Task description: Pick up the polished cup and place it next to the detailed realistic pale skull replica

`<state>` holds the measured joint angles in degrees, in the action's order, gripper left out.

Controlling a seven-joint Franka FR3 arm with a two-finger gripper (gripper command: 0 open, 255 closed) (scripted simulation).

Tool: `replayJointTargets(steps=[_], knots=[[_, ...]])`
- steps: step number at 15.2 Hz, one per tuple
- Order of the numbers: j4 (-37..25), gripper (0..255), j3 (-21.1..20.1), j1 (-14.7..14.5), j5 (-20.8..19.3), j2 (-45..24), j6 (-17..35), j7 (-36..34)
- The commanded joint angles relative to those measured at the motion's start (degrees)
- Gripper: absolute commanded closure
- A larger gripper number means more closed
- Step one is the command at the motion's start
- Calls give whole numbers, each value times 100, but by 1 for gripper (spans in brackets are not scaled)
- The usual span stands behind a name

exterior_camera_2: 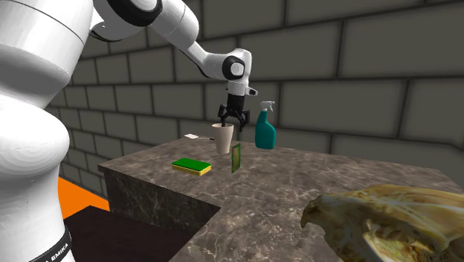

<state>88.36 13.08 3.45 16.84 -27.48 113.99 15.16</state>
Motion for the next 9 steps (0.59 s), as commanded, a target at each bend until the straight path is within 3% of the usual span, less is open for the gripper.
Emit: replayJointTargets(steps=[1, 9], knots=[[108, 0, -13, -13, 21, -34, 144, 19], [129, 0, -17, -16, 28, -49, 178, 23]])
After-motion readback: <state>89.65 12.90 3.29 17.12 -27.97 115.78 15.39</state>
